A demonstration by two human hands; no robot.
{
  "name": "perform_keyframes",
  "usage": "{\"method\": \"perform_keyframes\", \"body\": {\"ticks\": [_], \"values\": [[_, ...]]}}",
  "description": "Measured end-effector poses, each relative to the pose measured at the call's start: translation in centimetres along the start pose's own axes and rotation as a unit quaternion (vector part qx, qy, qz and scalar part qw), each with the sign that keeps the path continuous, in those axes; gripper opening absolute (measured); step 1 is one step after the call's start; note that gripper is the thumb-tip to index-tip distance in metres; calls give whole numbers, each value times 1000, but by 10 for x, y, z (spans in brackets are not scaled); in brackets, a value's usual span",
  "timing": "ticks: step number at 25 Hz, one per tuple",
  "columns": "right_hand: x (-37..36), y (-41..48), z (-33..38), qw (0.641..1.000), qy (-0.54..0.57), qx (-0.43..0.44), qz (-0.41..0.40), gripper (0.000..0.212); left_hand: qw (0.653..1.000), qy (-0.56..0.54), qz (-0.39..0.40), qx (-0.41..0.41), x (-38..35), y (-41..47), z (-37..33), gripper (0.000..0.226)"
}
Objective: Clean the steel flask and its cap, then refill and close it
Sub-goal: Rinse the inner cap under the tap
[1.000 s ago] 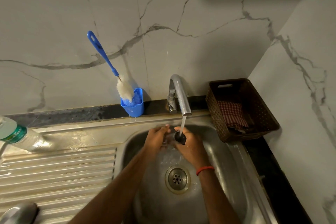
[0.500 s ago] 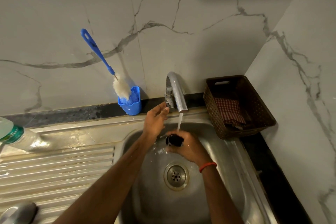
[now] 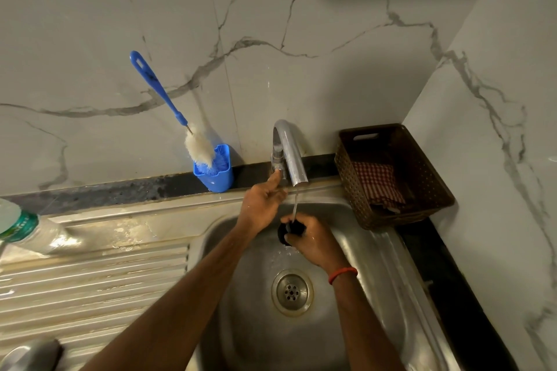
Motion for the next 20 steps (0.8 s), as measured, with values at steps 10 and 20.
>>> {"method": "perform_keyframes", "body": {"ticks": [10,20], "values": [[7,-6,18,998,-47,42,-30,25,998,36,42,-33,-3,-18,-5,68],[-3,-47,-3,974,-211,2,-77,29,998,19,61,24,-8,-65,24,17]]}}
Point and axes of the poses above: each hand's wrist, its own y-axis towards the middle knuckle, its own x-axis out of the back of the hand, z = x × y, the point moved 8 cm from there along y, towards the middle knuckle, and after that the axes turned 5 degrees about -z, right-handed, at the moved point
